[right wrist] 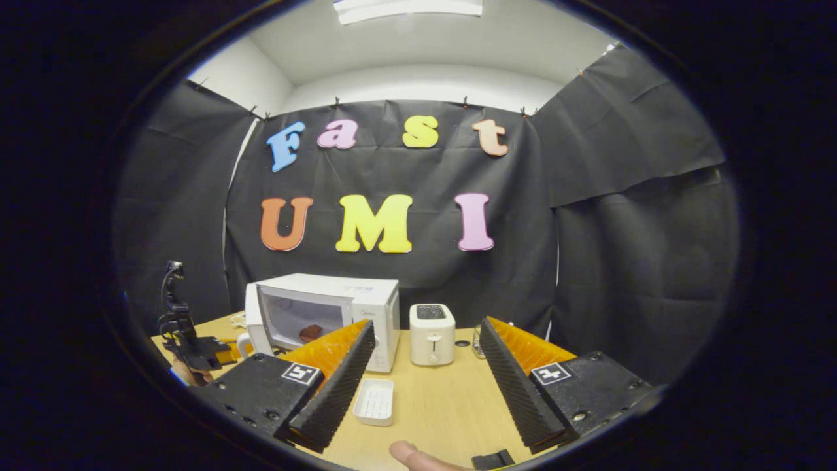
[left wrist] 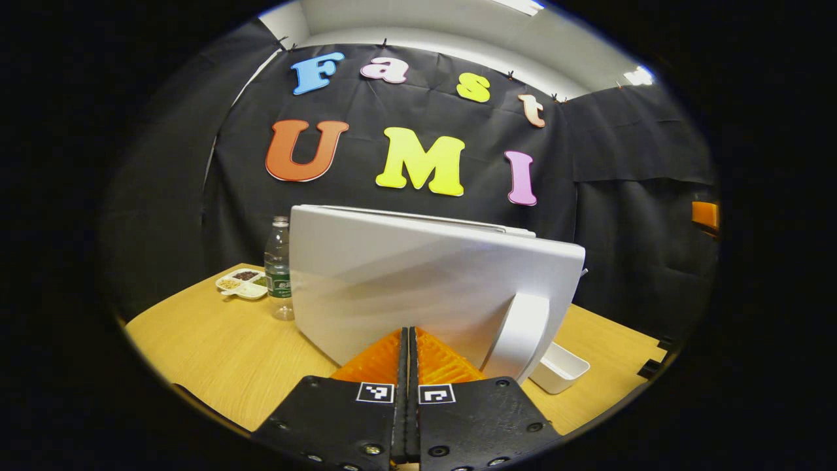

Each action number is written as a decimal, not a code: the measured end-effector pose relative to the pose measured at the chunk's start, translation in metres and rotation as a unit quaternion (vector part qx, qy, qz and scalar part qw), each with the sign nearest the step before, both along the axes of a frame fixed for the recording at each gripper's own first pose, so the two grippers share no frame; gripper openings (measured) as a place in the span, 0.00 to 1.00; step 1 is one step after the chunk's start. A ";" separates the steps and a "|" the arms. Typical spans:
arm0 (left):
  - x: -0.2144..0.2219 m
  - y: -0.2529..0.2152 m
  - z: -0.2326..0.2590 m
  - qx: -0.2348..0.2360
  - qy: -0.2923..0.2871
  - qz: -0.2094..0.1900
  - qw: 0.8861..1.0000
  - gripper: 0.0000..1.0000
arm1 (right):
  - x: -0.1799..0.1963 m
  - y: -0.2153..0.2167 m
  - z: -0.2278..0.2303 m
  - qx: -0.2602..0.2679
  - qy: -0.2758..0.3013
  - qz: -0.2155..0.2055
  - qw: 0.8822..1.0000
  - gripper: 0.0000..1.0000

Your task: Open the microwave oven with the left hand, put the food in, and close the microwave oven.

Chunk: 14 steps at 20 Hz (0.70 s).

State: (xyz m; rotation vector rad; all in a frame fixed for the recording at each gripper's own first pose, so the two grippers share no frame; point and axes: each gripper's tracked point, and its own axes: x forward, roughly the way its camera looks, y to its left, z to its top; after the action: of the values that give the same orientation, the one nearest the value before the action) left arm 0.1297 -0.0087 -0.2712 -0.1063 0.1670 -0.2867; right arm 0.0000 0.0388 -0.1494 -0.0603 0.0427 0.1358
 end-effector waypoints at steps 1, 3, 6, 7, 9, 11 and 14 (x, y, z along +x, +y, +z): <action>0.005 -0.005 0.002 0.003 -0.001 -0.003 1.000 0.00 | 0.005 -0.003 0.001 0.001 -0.001 -0.002 1.000 1.00; 0.016 -0.020 0.000 0.002 0.003 -0.012 1.000 0.00 | 0.013 -0.006 0.000 0.001 0.001 -0.003 1.000 1.00; 0.033 -0.032 0.000 0.014 0.003 -0.016 1.000 0.00 | 0.029 -0.009 -0.005 0.001 0.007 -0.001 1.000 1.00; 0.038 -0.036 -0.001 0.019 0.006 -0.017 1.000 0.00 | 0.035 -0.009 -0.007 0.001 0.010 0.001 1.000 1.00; 0.050 -0.044 0.000 0.024 0.005 -0.019 1.000 0.00 | 0.045 -0.009 -0.010 0.003 0.014 0.005 1.000 1.00; 0.063 -0.049 0.001 0.029 0.004 -0.017 0.999 0.00 | 0.055 -0.010 -0.013 0.012 0.021 0.012 1.000 1.00; 0.086 -0.059 0.003 0.024 0.006 -0.012 1.000 0.00 | 0.069 -0.009 -0.011 0.015 0.024 0.015 0.999 1.00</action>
State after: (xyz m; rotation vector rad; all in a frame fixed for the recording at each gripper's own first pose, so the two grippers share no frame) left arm 0.2154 -0.0679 -0.2678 -0.0592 0.1868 -0.3051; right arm 0.0687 0.0296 -0.1599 -0.0277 0.0878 0.1674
